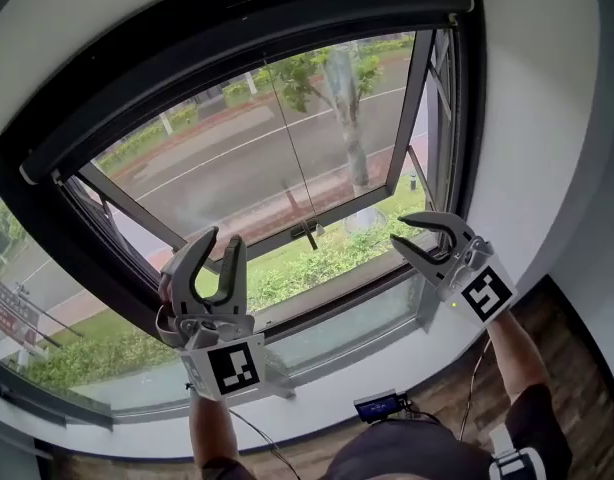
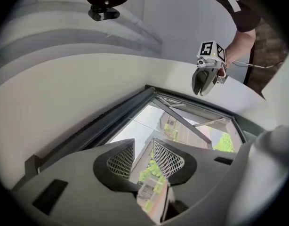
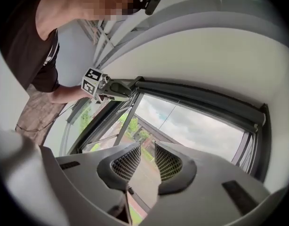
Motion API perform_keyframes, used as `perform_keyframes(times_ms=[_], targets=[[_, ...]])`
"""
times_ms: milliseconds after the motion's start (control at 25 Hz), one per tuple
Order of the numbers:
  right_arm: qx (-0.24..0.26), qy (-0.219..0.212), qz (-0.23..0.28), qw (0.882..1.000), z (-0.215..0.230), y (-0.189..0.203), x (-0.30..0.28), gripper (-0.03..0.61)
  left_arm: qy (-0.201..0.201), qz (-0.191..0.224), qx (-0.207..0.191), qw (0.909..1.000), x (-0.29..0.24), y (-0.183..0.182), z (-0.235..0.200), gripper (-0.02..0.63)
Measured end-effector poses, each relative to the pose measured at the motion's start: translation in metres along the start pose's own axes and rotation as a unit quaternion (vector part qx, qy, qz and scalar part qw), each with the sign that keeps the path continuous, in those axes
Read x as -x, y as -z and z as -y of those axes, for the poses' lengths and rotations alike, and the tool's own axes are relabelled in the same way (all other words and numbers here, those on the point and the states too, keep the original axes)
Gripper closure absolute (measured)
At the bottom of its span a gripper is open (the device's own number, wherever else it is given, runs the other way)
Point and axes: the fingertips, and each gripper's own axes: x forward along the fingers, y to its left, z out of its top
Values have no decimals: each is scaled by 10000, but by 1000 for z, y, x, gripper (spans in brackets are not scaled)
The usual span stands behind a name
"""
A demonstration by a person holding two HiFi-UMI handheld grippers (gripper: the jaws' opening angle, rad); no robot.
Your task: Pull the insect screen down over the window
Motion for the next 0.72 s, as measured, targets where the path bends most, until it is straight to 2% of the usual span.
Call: perform_keyframes(times_ms=[240,400,560,720], targets=[[1000,578,191,9931,90,-12,5,503,-239,-264,-836,9959,-67,-32,-26,497],[1545,662,687,9834,138,-35,-17,503,-466,-770,-1347,9868,-96,-37,-55,497],[1747,773,893,9775,162,-51,-38,503,-620,-1120,-1660,9778,-114,-29,-84,497],[2358,814,803,9650,173,-71,-64,503,-689,-1365,-1909,9696,-124,-15,-107,497]])
